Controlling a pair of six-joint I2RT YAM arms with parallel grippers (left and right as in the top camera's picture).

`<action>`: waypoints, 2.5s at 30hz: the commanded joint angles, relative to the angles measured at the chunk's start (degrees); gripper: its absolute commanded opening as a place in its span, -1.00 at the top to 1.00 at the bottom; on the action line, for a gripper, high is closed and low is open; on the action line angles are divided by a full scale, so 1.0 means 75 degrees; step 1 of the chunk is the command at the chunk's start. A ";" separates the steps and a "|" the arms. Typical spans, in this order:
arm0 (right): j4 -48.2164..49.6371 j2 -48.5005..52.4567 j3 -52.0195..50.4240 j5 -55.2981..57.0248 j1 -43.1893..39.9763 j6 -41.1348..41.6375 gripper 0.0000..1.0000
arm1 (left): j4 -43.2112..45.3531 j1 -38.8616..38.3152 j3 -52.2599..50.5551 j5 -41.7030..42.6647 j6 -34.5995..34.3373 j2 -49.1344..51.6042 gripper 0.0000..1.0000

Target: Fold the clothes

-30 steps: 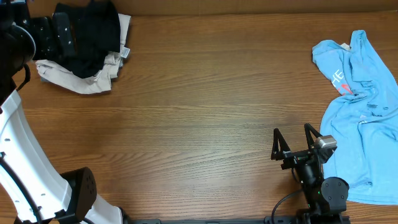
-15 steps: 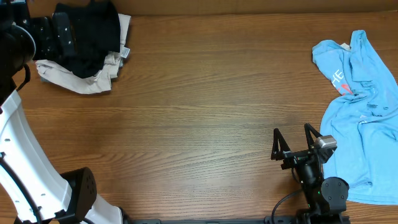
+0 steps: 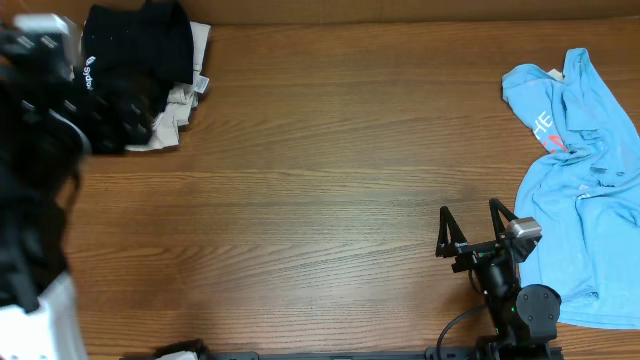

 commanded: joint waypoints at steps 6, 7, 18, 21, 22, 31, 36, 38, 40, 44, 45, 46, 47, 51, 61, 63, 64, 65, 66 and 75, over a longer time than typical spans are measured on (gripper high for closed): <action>0.0029 -0.0076 -0.0079 0.0073 0.0044 0.0029 -1.00 | 0.3759 -0.0842 -0.5732 0.0530 -0.0012 -0.3177 -1.00; 0.0026 -0.0076 -0.0079 0.0073 0.0044 0.0029 -1.00 | 0.4240 -0.0903 -0.6341 0.0530 -0.0012 -0.3544 -1.00; 0.0026 -0.0076 -0.0079 0.0073 0.0044 0.0029 -1.00 | 0.8393 -0.1265 -1.1943 0.0504 -0.0015 -0.7192 -1.00; 0.0029 -0.0076 -0.0079 0.0073 0.0044 0.0029 -1.00 | 0.8635 -0.1265 -1.2794 0.0341 -0.0085 -0.7927 -1.00; 0.0029 -0.0076 -0.0079 0.0073 0.0044 0.0029 -1.00 | 0.8641 -0.1265 -1.3035 0.0306 -0.0076 -0.8192 -1.00; 0.0026 -0.0076 -0.0079 0.0073 0.0044 0.0029 -1.00 | 0.7956 -0.1262 -1.3881 -0.0291 -0.0067 -0.9378 -1.00; 0.0029 -0.0076 -0.0079 0.0073 0.0044 0.0029 -1.00 | 0.7755 -0.1262 -1.3881 -0.0428 -0.0187 -0.9378 -1.00; 0.0026 -0.0076 -0.0079 0.0073 0.0044 0.0029 -1.00 | 0.7787 -0.1262 -1.3878 -0.0431 -0.0248 -0.9378 -0.99; 0.0029 -0.0076 -0.0079 0.0073 0.0044 0.0029 -1.00 | 0.7787 -0.1262 -1.3881 -0.0431 -0.0248 -0.9369 -1.00; 0.0029 -0.0076 -0.0079 0.0073 0.0044 0.0029 -1.00 | 0.7787 -0.1262 -1.3881 -0.0431 -0.0248 -0.9369 -1.00; 0.0026 -0.0076 -0.0079 0.0073 0.0044 0.0029 -1.00 | 0.7787 -0.1262 -1.3881 -0.0431 -0.0248 -0.9369 -1.00; 0.0029 -0.0076 -0.0079 0.0073 0.0044 0.0026 -1.00 | 0.7787 -0.1262 -1.3881 -0.0431 -0.0248 -0.9369 -1.00; 0.0029 -0.0076 -0.0079 0.0073 0.0044 0.0029 -1.00 | 0.7787 -0.1262 -1.3881 -0.0431 -0.0248 -0.9369 -0.99; 0.0029 -0.0076 -0.0079 0.0073 0.0044 0.0029 -1.00 | 0.7787 -0.1262 -1.3881 -0.0431 -0.0248 -0.9369 -0.99; 0.0029 -0.0076 -0.0079 0.0073 0.0044 0.0026 -1.00 | 0.7787 -0.1262 -1.3881 -0.0431 -0.0248 -0.9369 -0.99; 0.0029 -0.0076 -0.0079 0.0073 0.0044 0.0026 -1.00 | 0.7787 -0.1262 -1.3881 -0.0431 -0.0248 -0.9369 -1.00; 0.0029 -0.0076 -0.0079 0.0073 0.0044 0.0029 -1.00 | 0.7787 -0.1262 -1.3881 -0.0431 -0.0248 -0.9369 -1.00; 0.0029 -0.0076 -0.0079 0.0073 0.0044 0.0029 -1.00 | 0.7787 -0.1262 -1.3881 -0.0431 -0.0248 -0.9369 -1.00; 0.0029 -0.0076 -0.0079 0.0073 0.0044 0.0029 -1.00 | 0.7787 -0.1262 -1.3881 -0.0431 -0.0248 -0.9369 -1.00; 0.0029 -0.0076 -0.0079 0.0073 0.0044 0.0029 -1.00 | 0.7787 -0.1262 -1.3881 -0.0431 -0.0248 -0.9369 -1.00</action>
